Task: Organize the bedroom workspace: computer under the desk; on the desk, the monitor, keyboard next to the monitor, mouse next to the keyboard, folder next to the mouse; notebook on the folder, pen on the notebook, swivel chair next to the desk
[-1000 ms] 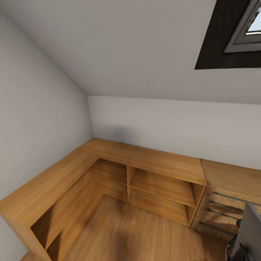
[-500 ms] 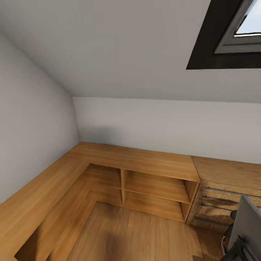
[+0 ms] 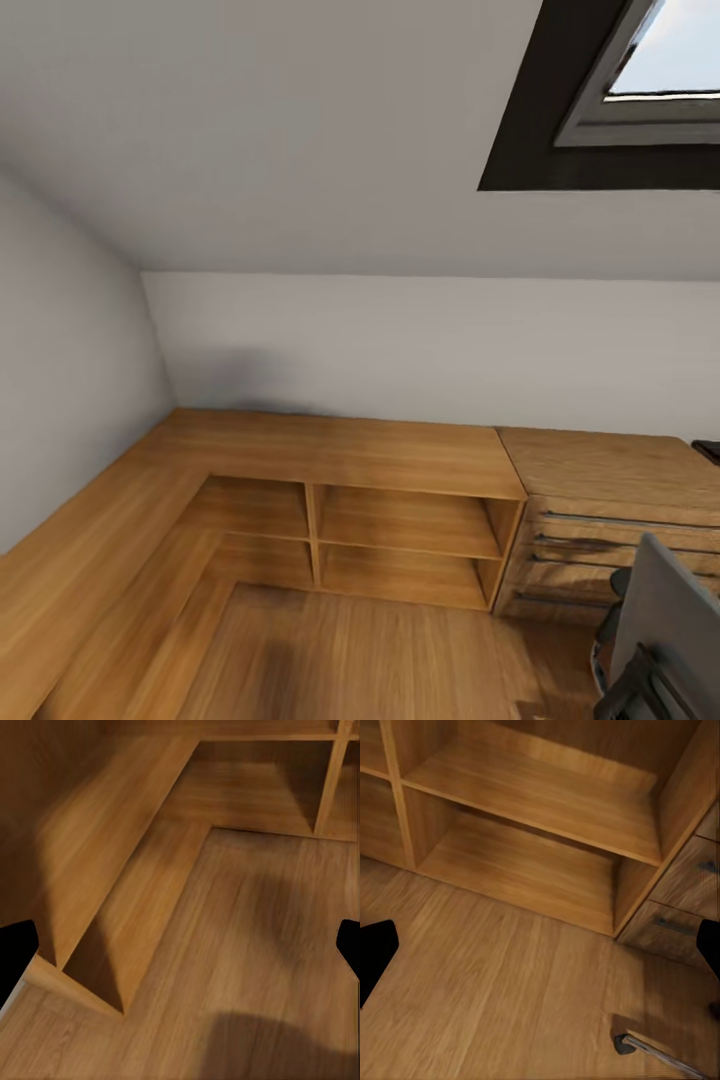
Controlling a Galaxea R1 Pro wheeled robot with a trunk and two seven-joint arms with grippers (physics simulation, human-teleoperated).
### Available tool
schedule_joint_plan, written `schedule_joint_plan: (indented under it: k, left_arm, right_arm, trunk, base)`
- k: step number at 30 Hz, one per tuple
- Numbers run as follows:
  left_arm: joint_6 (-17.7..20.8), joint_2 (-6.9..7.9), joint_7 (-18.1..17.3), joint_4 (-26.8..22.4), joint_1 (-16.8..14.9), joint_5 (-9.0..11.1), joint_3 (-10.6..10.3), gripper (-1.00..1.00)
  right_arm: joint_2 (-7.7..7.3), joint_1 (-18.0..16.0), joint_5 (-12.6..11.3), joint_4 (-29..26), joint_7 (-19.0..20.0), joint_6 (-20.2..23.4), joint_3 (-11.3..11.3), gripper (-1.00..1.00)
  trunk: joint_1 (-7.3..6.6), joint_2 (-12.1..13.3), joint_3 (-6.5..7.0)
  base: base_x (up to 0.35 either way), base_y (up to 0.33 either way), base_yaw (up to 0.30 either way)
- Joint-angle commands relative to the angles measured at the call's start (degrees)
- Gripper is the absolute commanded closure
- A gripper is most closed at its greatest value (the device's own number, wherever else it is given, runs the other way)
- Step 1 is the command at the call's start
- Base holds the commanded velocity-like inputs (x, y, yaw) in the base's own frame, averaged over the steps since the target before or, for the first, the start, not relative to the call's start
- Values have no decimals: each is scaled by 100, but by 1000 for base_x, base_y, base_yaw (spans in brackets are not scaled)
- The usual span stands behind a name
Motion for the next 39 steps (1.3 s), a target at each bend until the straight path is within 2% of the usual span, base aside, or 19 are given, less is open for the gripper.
schedule_joint_plan:
  k: [1,25,39]
  left_arm:
    - [0,4,39,-14,2,23,-48,-100]
    - [-1,-2,44,-14,2,37,-44,-100]
    - [-11,-16,47,-34,2,42,-44,-100]
  right_arm:
    - [4,-5,-23,7,-29,-11,49,-100]
    - [10,-5,-23,-2,-9,-26,57,-100]
    - [101,-5,-23,14,-2,-13,61,-100]
  trunk:
    - [4,-12,-12]
    - [4,-12,-12]
    - [4,-12,-12]
  base:
    - [25,11,-267]
    - [3,1,-283]
    - [0,0,-297]
